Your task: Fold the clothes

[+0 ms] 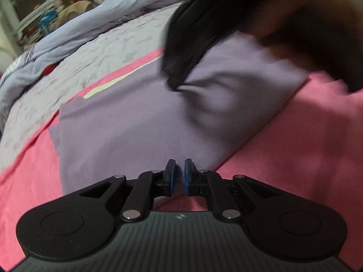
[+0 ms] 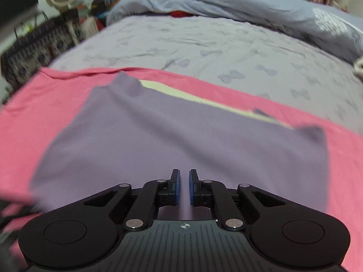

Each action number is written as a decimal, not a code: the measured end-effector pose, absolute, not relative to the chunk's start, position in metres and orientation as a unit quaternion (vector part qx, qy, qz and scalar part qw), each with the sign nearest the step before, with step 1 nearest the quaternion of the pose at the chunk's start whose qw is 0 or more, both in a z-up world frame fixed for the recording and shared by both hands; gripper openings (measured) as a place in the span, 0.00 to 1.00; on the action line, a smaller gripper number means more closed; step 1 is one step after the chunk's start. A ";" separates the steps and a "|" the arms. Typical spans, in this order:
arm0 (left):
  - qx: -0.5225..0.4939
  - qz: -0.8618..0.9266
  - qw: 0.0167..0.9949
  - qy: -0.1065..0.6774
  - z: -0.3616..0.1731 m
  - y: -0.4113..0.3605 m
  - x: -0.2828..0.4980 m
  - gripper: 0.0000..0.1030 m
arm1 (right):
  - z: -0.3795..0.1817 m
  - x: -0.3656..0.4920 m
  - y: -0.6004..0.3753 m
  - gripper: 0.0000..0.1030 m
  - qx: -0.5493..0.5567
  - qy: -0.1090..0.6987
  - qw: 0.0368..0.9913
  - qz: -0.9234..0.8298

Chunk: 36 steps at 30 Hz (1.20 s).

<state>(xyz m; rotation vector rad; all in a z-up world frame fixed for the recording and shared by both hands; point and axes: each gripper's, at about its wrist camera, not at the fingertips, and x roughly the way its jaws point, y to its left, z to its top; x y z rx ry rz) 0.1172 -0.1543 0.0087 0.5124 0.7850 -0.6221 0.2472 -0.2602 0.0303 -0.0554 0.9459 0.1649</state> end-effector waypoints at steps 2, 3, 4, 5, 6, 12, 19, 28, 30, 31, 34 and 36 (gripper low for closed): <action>0.199 -0.290 0.853 0.386 0.010 -0.148 0.124 0.05 | 0.020 0.279 -0.255 0.05 -0.032 0.445 0.892 0.072; 0.176 -0.289 0.855 0.393 0.010 -0.144 0.127 0.05 | 0.018 0.293 -0.253 0.04 -0.033 0.437 0.896 0.070; 0.159 -0.289 0.857 0.396 0.011 -0.140 0.128 0.05 | 0.016 0.307 -0.255 0.02 -0.031 0.440 0.895 0.069; 0.151 -0.291 0.858 0.395 0.011 -0.137 0.127 0.05 | 0.013 0.321 -0.257 0.01 -0.028 0.443 0.893 0.068; 0.146 -0.293 0.859 0.393 0.011 -0.135 0.127 0.05 | 0.009 0.335 -0.261 0.01 -0.023 0.443 0.894 0.063; 0.110 -0.301 0.857 0.402 0.015 -0.126 0.130 0.06 | 0.020 0.368 -0.287 0.11 0.036 0.421 0.906 0.037; 0.112 -0.271 0.861 0.416 0.037 -0.114 0.137 0.28 | 0.026 0.274 -0.288 0.13 0.033 0.449 0.890 0.073; 0.094 -0.218 0.881 0.410 0.081 -0.096 0.179 0.40 | 0.032 0.121 -0.269 0.15 -0.022 0.498 0.862 0.090; 0.105 -0.251 0.879 0.393 0.083 -0.118 0.198 0.45 | 0.034 0.122 -0.275 0.15 0.012 0.507 0.858 0.080; 0.111 -0.269 0.877 0.383 0.083 -0.130 0.207 0.47 | 0.034 0.123 -0.279 0.15 0.033 0.510 0.856 0.077; 0.127 -0.312 0.858 0.387 0.070 -0.168 0.229 0.49 | 0.034 0.122 -0.287 0.15 0.059 0.510 0.854 0.079; 0.148 -0.320 0.840 0.413 0.053 -0.195 0.245 0.50 | 0.034 0.118 -0.290 0.15 0.066 0.508 0.855 0.080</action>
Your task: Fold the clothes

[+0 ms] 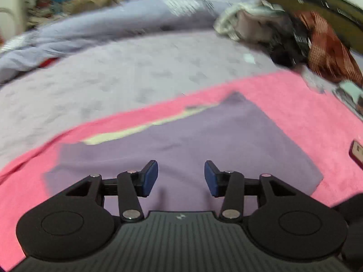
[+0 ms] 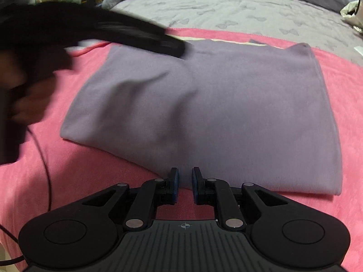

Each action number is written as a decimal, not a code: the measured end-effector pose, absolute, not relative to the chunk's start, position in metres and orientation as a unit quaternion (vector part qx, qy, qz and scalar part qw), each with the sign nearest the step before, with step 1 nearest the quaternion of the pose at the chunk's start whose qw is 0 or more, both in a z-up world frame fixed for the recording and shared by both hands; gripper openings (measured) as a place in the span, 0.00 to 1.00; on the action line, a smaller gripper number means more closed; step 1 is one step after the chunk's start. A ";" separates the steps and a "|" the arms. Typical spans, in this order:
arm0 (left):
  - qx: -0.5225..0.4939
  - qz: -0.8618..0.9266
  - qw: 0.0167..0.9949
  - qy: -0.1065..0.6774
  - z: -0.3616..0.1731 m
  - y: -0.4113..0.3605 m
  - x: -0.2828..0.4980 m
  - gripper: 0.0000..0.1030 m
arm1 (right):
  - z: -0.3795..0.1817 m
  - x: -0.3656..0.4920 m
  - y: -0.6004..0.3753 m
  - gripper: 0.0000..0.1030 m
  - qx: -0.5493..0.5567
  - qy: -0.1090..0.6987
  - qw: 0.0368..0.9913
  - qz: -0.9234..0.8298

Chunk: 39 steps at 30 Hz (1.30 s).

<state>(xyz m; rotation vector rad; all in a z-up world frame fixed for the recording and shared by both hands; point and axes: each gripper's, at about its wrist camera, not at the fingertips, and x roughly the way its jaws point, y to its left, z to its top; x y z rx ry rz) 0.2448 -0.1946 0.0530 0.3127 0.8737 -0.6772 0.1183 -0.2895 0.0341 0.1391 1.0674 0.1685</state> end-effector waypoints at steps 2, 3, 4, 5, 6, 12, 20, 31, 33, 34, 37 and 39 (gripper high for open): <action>0.173 -0.304 0.827 0.441 0.031 -0.215 0.264 0.53 | 0.034 0.115 -0.291 0.15 0.077 0.503 0.857 0.077; 0.169 -0.304 0.830 0.436 0.027 -0.220 0.275 0.56 | 0.033 0.114 -0.291 0.15 0.080 0.499 0.860 0.076; 0.166 -0.303 0.830 0.439 0.025 -0.225 0.287 0.57 | 0.033 0.113 -0.292 0.15 0.083 0.495 0.862 0.075; 0.165 -0.298 0.830 0.443 0.026 -0.231 0.300 0.58 | 0.033 0.111 -0.292 0.15 0.086 0.491 0.864 0.073; 0.166 -0.290 0.832 0.444 0.027 -0.236 0.313 0.58 | 0.033 0.109 -0.292 0.15 0.088 0.488 0.866 0.070; 0.153 -0.180 0.855 0.461 0.026 -0.229 0.362 0.53 | 0.042 0.110 -0.296 0.16 0.098 0.486 0.865 0.077; 0.124 -0.257 0.858 0.428 0.065 -0.175 0.273 0.52 | 0.093 0.086 -0.402 0.77 0.254 0.453 0.854 -0.041; 0.182 -0.283 0.828 0.448 0.023 -0.188 0.186 0.56 | 0.016 0.096 -0.467 0.96 0.498 0.380 0.774 -0.090; 0.171 -0.280 0.829 0.453 0.024 -0.184 0.188 0.58 | 0.014 0.096 -0.469 0.97 0.516 0.373 0.766 -0.093; 0.168 -0.279 0.830 0.453 0.025 -0.182 0.188 0.58 | 0.013 0.096 -0.469 0.89 0.524 0.370 0.761 -0.094; 0.161 -0.264 0.835 0.454 0.027 -0.169 0.184 0.59 | 0.012 0.091 -0.468 0.14 0.518 0.398 0.750 -0.099; 0.155 -0.248 0.841 0.455 0.028 -0.158 0.181 0.60 | 0.005 0.089 -0.463 0.15 0.531 0.404 0.738 -0.101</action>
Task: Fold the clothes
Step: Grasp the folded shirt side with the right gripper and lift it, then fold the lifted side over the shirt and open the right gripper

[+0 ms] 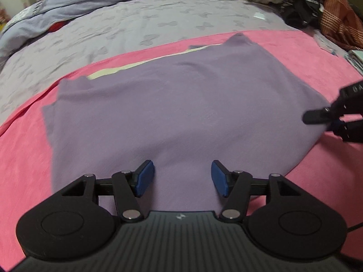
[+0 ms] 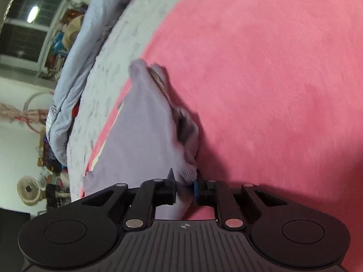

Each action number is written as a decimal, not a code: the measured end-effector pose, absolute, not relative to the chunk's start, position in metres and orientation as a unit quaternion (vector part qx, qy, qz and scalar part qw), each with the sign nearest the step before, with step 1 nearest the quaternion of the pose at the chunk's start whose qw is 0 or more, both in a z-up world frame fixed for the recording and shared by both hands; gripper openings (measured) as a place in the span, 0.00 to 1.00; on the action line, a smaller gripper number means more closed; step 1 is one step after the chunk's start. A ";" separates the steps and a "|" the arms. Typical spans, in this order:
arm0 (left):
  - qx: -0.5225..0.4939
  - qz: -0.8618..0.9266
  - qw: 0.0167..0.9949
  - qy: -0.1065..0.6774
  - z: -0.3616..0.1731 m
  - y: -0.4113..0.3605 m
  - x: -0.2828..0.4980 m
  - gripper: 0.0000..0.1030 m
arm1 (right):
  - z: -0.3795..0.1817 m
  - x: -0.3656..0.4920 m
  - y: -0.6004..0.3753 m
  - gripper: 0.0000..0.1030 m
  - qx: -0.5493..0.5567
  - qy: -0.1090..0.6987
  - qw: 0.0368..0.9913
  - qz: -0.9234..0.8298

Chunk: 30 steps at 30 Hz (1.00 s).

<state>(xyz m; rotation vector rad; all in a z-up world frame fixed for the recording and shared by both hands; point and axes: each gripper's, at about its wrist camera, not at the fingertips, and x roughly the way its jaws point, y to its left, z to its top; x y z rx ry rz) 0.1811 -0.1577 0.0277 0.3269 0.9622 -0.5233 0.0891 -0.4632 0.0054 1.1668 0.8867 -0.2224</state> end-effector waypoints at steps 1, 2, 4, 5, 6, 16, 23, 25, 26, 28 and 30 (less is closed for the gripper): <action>0.151 -0.233 0.845 0.456 0.028 -0.149 0.180 0.60 | 0.003 0.088 -0.461 0.14 0.536 0.403 0.735 -0.101; 0.149 -0.218 0.849 0.457 0.029 -0.141 0.179 0.61 | 0.004 0.090 -0.459 0.13 0.534 0.402 0.736 -0.105; 0.137 -0.188 0.856 0.462 0.030 -0.120 0.178 0.61 | 0.012 0.096 -0.456 0.11 0.524 0.392 0.748 -0.114; 0.134 -0.171 0.858 0.465 0.030 -0.110 0.177 0.61 | 0.019 0.099 -0.455 0.10 0.513 0.389 0.756 -0.122; 0.126 -0.160 0.860 0.467 0.031 -0.098 0.177 0.61 | 0.026 0.106 -0.451 0.10 0.493 0.389 0.769 -0.123; 0.014 -0.020 0.875 0.484 0.048 0.015 0.156 0.61 | 0.102 0.181 -0.290 0.08 0.225 0.410 0.881 0.074; 0.007 0.045 0.863 0.502 0.044 0.080 0.122 0.60 | 0.036 0.184 -0.156 0.07 0.123 0.493 0.843 0.179; 0.002 0.050 0.861 0.505 0.042 0.090 0.116 0.60 | 0.035 0.178 -0.149 0.07 0.102 0.484 0.852 0.171; -0.001 0.050 0.862 0.504 0.042 0.094 0.114 0.61 | 0.037 0.178 -0.149 0.08 0.097 0.480 0.855 0.170; -0.008 0.045 0.865 0.500 0.043 0.097 0.112 0.61 | 0.039 0.173 -0.145 0.10 0.054 0.473 0.861 0.181; -0.013 0.033 0.871 0.490 0.048 0.096 0.116 0.61 | 0.040 0.168 -0.132 0.18 -0.020 0.461 0.863 0.207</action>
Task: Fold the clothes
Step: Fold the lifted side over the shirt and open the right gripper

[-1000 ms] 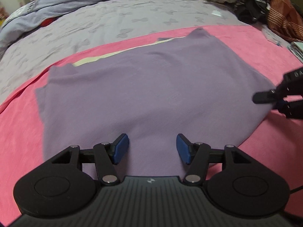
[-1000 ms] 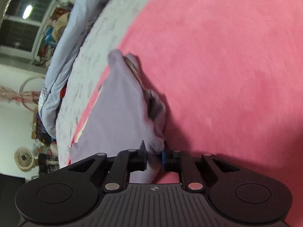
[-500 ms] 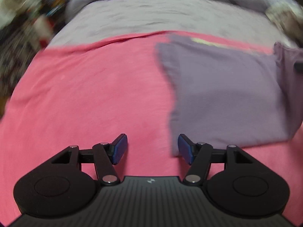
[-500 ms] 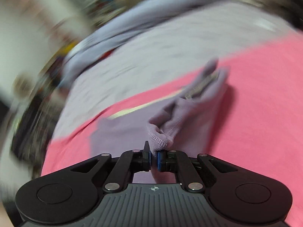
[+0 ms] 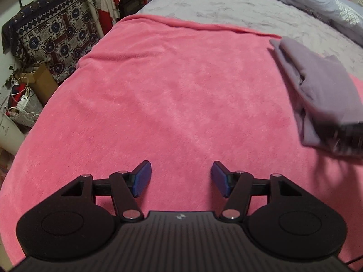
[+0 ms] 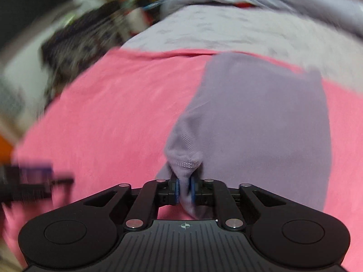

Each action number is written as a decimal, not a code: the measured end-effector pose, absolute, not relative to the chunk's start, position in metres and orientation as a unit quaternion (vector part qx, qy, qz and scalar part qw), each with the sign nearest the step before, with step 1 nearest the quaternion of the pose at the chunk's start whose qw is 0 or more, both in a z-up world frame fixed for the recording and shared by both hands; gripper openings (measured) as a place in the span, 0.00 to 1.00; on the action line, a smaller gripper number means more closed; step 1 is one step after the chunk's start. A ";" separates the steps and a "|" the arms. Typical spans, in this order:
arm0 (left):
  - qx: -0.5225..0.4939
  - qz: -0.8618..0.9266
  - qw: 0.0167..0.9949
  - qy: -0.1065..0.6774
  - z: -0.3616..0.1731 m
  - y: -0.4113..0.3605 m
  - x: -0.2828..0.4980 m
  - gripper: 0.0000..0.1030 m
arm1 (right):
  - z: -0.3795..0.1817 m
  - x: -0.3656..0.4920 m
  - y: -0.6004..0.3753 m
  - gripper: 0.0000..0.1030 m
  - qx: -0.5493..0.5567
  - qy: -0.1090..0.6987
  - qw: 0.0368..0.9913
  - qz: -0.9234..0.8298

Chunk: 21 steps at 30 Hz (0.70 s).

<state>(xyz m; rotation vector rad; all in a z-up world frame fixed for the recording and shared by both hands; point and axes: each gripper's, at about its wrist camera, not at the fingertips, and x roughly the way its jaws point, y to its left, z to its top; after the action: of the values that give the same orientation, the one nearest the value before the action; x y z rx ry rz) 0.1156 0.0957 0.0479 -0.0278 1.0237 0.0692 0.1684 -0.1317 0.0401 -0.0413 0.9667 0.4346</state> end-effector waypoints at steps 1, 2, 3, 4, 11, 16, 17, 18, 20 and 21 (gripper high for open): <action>-0.016 0.024 0.875 0.483 0.051 0.094 0.119 0.61 | 0.042 0.160 -0.126 0.29 -0.048 0.457 0.858 0.228; -0.018 0.011 0.880 0.474 0.055 0.092 0.124 0.61 | 0.044 0.151 -0.120 0.39 -0.076 0.452 0.853 0.248; -0.019 -0.006 0.885 0.464 0.059 0.086 0.130 0.61 | 0.046 0.144 -0.120 0.40 -0.077 0.457 0.845 0.266; -0.020 -0.026 0.890 0.455 0.063 0.078 0.136 0.61 | 0.047 0.136 -0.121 0.39 -0.078 0.461 0.837 0.284; 0.040 -0.129 0.905 0.402 0.067 0.003 0.167 0.67 | 0.074 0.127 -0.181 0.44 0.000 0.482 0.853 0.199; 0.091 -0.057 0.883 0.458 0.017 -0.007 0.172 0.70 | 0.073 0.174 -0.211 0.54 -0.069 0.455 0.882 0.096; 0.081 -0.058 0.884 0.457 0.016 -0.001 0.170 0.71 | 0.070 0.184 -0.213 0.55 -0.083 0.450 0.884 0.088; 0.081 -0.062 0.883 0.457 0.016 0.002 0.168 0.71 | 0.056 0.197 -0.213 0.57 -0.104 0.466 0.875 0.077; 0.095 -0.068 0.880 0.461 0.017 0.002 0.168 0.71 | 0.031 0.217 -0.217 0.67 -0.102 0.506 0.853 0.081; 0.101 -0.072 0.878 0.463 0.018 0.001 0.167 0.71 | 0.038 0.218 -0.219 0.70 -0.101 0.503 0.854 0.084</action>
<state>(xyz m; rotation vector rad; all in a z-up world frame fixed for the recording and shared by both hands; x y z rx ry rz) 0.1672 0.0012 0.0183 0.2097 0.9661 -0.1493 0.2184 -0.2190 0.0379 -0.2133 1.0570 0.1772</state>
